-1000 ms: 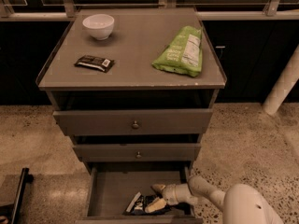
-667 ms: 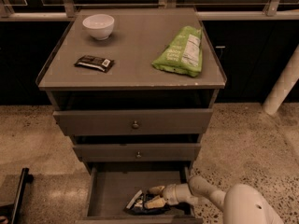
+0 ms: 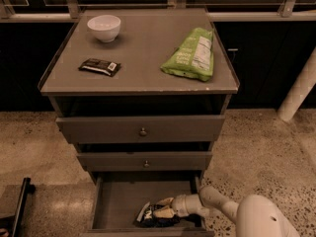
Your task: Pick blue chip bag from bottom drawer and place on counter
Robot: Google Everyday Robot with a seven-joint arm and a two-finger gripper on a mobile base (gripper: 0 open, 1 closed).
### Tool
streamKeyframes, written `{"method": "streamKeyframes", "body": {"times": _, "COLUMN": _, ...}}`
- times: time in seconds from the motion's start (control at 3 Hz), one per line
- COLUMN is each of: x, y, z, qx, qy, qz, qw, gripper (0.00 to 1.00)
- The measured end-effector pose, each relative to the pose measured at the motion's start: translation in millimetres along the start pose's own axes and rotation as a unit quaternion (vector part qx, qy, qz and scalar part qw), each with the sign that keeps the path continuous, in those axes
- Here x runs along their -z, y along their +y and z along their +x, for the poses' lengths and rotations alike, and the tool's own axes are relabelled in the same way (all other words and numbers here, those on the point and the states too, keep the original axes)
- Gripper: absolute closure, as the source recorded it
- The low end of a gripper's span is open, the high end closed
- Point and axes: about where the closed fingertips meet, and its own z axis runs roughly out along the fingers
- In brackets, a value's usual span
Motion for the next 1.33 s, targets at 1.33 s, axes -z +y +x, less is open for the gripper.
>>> {"method": "streamKeyframes", "body": {"times": 1.33, "x": 46, "y": 44, "z": -72, "qx": 0.021, "qy": 0.070, "qz": -0.032, "qw": 0.9968, "gripper": 1.00}}
